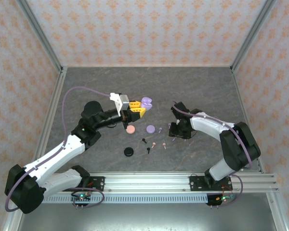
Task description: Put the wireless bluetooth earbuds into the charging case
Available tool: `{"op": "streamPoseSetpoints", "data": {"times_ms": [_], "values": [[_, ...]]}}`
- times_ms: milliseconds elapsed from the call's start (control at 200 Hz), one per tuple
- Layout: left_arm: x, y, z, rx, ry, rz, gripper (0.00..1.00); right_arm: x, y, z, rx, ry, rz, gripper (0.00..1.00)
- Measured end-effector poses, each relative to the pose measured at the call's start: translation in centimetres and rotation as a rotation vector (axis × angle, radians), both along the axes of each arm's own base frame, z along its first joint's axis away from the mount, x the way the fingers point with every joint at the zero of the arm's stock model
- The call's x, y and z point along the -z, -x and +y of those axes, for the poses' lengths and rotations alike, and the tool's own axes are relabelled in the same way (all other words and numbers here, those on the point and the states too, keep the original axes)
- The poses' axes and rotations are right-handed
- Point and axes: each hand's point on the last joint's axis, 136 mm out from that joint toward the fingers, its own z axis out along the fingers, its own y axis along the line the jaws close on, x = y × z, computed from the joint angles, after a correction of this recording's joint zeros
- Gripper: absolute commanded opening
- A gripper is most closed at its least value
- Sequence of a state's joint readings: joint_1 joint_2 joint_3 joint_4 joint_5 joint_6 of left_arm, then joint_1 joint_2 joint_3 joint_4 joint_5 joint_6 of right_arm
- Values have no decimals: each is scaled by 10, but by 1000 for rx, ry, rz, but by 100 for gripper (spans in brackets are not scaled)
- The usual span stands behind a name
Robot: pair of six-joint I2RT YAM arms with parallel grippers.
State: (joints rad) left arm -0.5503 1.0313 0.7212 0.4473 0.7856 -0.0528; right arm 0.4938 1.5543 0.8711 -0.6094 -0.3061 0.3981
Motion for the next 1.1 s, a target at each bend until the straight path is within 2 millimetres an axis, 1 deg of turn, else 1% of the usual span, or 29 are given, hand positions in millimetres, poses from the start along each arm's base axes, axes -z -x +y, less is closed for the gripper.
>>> {"op": "streamPoseSetpoints", "data": {"times_ms": [160, 205, 335, 641, 851, 926, 986, 1041, 1101], "values": [[3, 0, 0, 0, -8, 11, 0, 7, 1, 3, -6, 7, 14, 38], [4, 0, 0, 0, -9, 12, 0, 9, 1, 3, -6, 9, 18, 36], [5, 0, 0, 0, -11, 15, 0, 11, 2, 3, -6, 18, 20, 34], [6, -1, -1, -2, -14, 21, 0, 12, 2, -2, -1, 46, 19, 19], [7, -6, 2, -34, 2, 20, 0, 10, 2, -3, -22, 48, -8, 18], [8, -8, 3, -44, 15, 28, 0, 6, 1, -1, -39, 39, -38, 18], [7, -9, 3, -49, 27, 36, 0, -3, -2, 0, -56, 25, -78, 18], [6, -11, 3, -53, 39, 42, 0, -17, -7, 3, -73, 4, -131, 18], [5, -12, 2, -56, 51, 48, 0, -37, -13, 6, -95, -26, -206, 18]]}}
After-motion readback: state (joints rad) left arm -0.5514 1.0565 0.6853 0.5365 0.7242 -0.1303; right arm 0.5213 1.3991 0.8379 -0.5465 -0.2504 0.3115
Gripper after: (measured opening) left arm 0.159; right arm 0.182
